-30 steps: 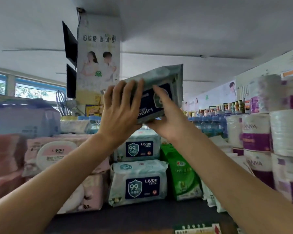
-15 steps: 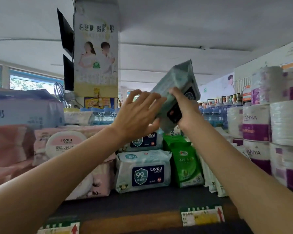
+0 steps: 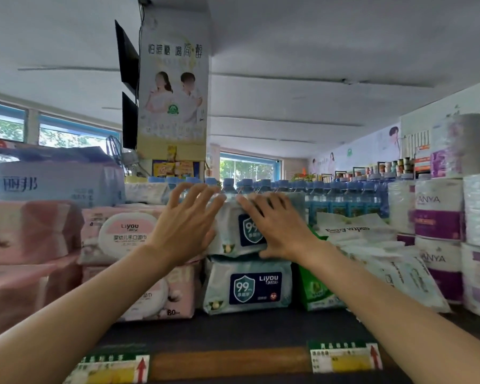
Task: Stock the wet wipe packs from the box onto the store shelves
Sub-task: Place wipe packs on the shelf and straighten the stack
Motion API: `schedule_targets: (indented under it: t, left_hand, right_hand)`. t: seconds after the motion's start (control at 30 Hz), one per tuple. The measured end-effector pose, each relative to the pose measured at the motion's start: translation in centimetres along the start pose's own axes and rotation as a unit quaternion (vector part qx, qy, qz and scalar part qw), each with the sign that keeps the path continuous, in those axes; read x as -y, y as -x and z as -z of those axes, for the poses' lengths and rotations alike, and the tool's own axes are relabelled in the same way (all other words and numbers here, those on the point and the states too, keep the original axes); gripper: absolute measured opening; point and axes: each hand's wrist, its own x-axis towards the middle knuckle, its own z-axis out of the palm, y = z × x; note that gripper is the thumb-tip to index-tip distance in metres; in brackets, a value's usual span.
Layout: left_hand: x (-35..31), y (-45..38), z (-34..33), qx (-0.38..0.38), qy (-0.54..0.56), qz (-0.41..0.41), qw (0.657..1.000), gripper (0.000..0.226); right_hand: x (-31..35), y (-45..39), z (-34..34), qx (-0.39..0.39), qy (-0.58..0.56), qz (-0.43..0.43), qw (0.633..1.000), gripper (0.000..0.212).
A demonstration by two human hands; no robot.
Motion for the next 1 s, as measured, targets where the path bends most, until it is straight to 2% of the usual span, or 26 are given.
schedule_targets:
  t: [0.17,0.23,0.33,0.47,0.63,0.77,0.9,1.0]
  left_hand:
    - [-0.7,1.7,-1.5,0.066,0.006,0.026,0.997,0.07]
    - [-1.0,1.7,-2.0,0.065,0.02,0.036,0.997,0.069]
    - [-1.8,1.5,-1.8,0.052,0.053,0.048,0.996,0.052]
    - [-3.1,1.5,-0.8,0.031,0.077,0.016,0.996,0.052]
    - [-4.2,1.1,0.7,0.031,0.123,0.012,0.992,0.067]
    - [-7.6,0.2,2.9,0.009,0.184,-0.031,0.982,0.059]
    - [-13.7,0.2,6.9,-0.01,0.287,-0.084,0.954,0.054]
    - [-19.6,0.7,11.1,-0.01,0.385,-0.121,0.915,0.045]
  right_hand:
    - [1.2,-0.7,-1.2,0.036,-0.003,-0.008,0.999,0.119]
    - [0.8,-0.8,-0.8,0.062,-0.022,0.004,0.998,0.117]
    - [-0.2,-1.0,0.2,0.104,-0.093,0.009,0.99,0.111]
    - [-1.0,-0.2,1.3,0.133,-0.103,-0.008,0.986,0.103]
    - [-1.8,3.2,4.1,0.101,-0.08,-0.099,0.987,0.085]
    - [-2.1,9.0,7.1,0.104,-0.059,-0.193,0.974,0.071]
    - [-1.3,16.6,10.0,0.159,-0.026,-0.283,0.945,0.064]
    - [-0.2,23.7,13.4,0.225,0.011,-0.335,0.915,0.062]
